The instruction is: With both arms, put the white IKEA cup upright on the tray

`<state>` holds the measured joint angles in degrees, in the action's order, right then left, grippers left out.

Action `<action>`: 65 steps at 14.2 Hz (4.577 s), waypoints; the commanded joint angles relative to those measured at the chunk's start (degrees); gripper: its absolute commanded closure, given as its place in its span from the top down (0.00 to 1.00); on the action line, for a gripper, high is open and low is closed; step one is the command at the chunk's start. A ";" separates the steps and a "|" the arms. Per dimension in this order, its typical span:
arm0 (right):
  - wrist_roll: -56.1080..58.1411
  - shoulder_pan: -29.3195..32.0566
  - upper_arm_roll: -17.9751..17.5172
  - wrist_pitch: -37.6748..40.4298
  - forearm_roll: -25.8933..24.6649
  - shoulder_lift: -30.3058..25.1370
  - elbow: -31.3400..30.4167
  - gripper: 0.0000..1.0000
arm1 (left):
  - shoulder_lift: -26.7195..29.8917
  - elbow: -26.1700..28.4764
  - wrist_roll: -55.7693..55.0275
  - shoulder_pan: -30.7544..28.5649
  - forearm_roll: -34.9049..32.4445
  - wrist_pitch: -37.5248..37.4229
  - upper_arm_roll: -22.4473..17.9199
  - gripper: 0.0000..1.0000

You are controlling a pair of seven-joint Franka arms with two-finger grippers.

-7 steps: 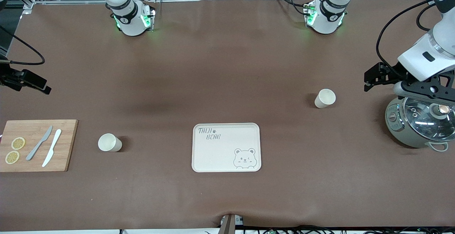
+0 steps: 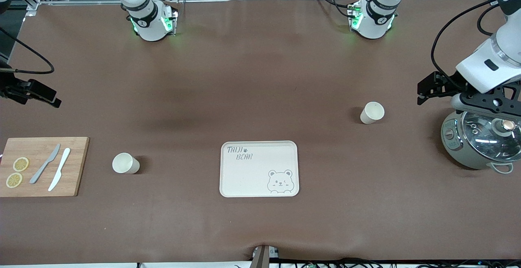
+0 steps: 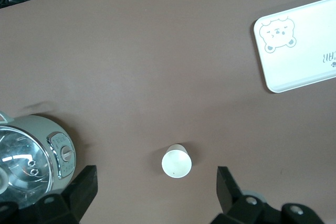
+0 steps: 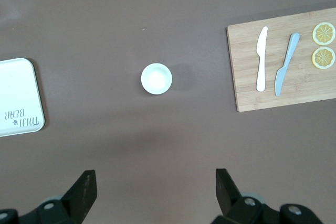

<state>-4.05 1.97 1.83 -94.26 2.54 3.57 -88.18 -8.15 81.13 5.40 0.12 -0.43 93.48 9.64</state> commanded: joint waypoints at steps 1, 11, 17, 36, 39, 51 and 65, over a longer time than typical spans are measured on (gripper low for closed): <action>0.09 -0.30 0.02 0.40 -0.70 -0.05 0.12 1.00 | 0.85 2.00 -0.39 -0.47 -1.16 -0.84 0.11 1.00; 0.09 -2.23 0.10 -0.39 -0.78 1.17 0.20 1.00 | 11.83 39.23 7.58 -9.42 -1.51 28.48 0.38 1.00; -0.08 -2.40 0.10 -2.58 0.09 3.02 0.29 1.00 | 9.38 50.06 10.95 -11.02 4.37 38.59 0.47 1.00; 11.86 0.22 0.45 -17.96 0.09 22.08 3.46 1.00 | 1.56 65.11 2.16 -10.05 4.47 67.79 5.74 1.00; 16.44 1.72 0.37 -20.86 0.62 26.04 3.54 1.00 | 1.38 65.47 2.24 -10.22 4.47 68.50 5.65 1.00; 16.44 1.38 0.37 -27.90 0.54 34.31 3.63 1.00 | -1.77 65.39 4.18 -10.66 4.38 68.42 5.65 1.00; 20.49 1.37 0.10 -29.22 0.62 38.79 2.23 1.00 | -5.83 59.59 1.55 -10.49 4.38 67.98 5.56 0.00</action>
<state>15.50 3.18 2.25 -122.95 2.63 41.68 -86.50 -13.68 142.85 8.18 -10.07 3.74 161.53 14.87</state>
